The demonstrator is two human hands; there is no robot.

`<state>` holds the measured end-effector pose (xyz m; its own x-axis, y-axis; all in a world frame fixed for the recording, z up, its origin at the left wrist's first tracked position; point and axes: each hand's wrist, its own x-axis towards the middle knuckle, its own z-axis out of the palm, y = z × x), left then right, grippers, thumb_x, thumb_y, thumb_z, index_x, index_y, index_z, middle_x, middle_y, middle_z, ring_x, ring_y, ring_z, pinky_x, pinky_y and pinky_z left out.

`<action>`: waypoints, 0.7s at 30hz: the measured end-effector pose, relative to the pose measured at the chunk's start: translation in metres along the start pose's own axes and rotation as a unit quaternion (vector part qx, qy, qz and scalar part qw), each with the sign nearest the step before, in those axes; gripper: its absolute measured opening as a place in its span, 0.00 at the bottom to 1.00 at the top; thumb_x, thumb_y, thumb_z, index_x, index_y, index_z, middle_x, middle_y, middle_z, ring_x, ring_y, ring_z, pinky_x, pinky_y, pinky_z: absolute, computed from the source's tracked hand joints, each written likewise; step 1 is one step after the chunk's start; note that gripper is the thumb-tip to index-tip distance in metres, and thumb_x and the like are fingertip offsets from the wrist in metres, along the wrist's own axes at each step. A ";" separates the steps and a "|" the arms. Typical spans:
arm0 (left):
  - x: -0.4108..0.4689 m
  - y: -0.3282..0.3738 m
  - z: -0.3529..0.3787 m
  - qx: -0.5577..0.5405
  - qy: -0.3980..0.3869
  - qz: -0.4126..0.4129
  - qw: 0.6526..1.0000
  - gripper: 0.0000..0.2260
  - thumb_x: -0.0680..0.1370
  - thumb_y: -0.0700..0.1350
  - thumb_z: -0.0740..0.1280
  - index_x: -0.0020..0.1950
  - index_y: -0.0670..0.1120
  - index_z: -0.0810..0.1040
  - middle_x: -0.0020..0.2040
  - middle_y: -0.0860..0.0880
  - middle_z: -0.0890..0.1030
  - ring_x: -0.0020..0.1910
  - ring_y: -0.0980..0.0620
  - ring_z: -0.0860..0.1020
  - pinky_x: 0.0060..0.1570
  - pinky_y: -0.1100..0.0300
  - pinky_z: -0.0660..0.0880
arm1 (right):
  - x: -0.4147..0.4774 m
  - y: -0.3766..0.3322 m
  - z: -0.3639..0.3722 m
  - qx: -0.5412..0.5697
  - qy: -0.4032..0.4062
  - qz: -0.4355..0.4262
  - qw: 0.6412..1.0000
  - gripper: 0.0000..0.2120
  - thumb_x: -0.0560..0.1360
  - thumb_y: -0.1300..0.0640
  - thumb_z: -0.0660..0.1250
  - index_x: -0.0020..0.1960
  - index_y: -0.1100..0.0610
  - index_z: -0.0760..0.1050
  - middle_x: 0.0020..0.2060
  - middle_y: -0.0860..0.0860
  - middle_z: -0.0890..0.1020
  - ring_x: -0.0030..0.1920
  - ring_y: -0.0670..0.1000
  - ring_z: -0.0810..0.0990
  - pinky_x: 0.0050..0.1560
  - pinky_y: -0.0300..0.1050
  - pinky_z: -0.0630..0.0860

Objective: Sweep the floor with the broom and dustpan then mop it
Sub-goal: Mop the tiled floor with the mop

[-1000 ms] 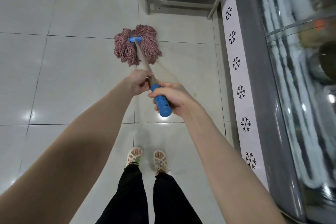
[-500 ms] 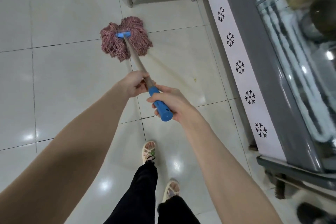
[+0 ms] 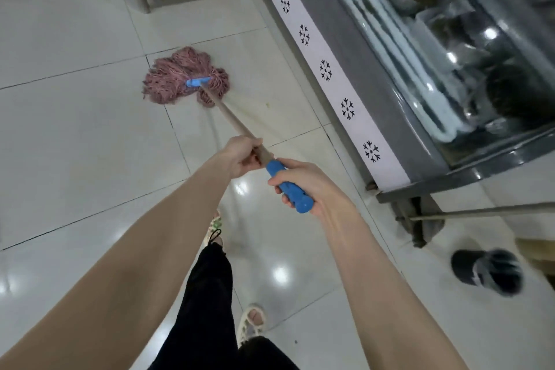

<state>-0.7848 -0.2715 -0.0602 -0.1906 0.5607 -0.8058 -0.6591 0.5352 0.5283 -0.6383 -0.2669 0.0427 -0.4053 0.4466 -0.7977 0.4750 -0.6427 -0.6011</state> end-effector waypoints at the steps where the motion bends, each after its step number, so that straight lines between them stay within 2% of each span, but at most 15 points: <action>1: -0.008 -0.016 0.017 0.003 -0.011 -0.002 1.000 0.05 0.81 0.38 0.60 0.46 0.38 0.69 0.44 0.41 0.72 0.40 0.45 0.78 0.32 0.55 0.78 | -0.015 0.012 -0.013 0.004 0.016 0.002 1.000 0.13 0.73 0.70 0.66 0.54 0.57 0.76 0.31 0.55 0.74 0.19 0.44 0.72 0.20 0.32 0.68; 5: -0.048 -0.075 0.087 0.034 -0.047 -0.017 0.998 0.05 0.81 0.37 0.60 0.46 0.38 0.69 0.42 0.41 0.72 0.38 0.45 0.78 0.40 0.52 0.77 | -0.084 0.056 -0.065 0.022 0.070 0.003 0.997 0.14 0.73 0.71 0.65 0.55 0.59 0.76 0.31 0.55 0.73 0.18 0.44 0.71 0.19 0.33 0.67; 11: -0.078 -0.128 0.149 0.084 -0.101 -0.033 0.991 0.04 0.81 0.39 0.61 0.46 0.40 0.69 0.40 0.42 0.73 0.36 0.47 0.78 0.28 0.58 0.79 | -0.137 0.099 -0.104 0.066 0.116 -0.001 0.991 0.13 0.71 0.71 0.69 0.53 0.61 0.76 0.31 0.56 0.73 0.20 0.45 0.71 0.20 0.33 0.68; 16: -0.086 -0.134 0.139 0.106 -0.118 -0.042 0.986 0.06 0.81 0.40 0.60 0.46 0.39 0.70 0.42 0.41 0.75 0.38 0.47 0.77 0.33 0.58 0.80 | -0.140 0.111 -0.093 0.100 0.108 -0.009 0.989 0.12 0.69 0.73 0.69 0.50 0.62 0.77 0.32 0.57 0.74 0.23 0.49 0.72 0.22 0.36 0.71; 21: -0.099 -0.132 0.099 0.087 -0.111 -0.047 0.989 0.06 0.82 0.39 0.59 0.47 0.38 0.70 0.42 0.40 0.75 0.38 0.47 0.78 0.29 0.60 0.79 | -0.136 0.117 -0.061 0.089 0.084 -0.008 0.992 0.12 0.67 0.74 0.70 0.45 0.60 0.78 0.37 0.58 0.76 0.31 0.53 0.73 0.26 0.40 0.74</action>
<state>-0.6066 -0.3356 -0.0235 0.0415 0.6182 -0.7849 -0.5283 0.6804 0.5079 -0.4801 -0.3652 0.0778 -0.2688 0.5462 -0.7934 0.3175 -0.7274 -0.6084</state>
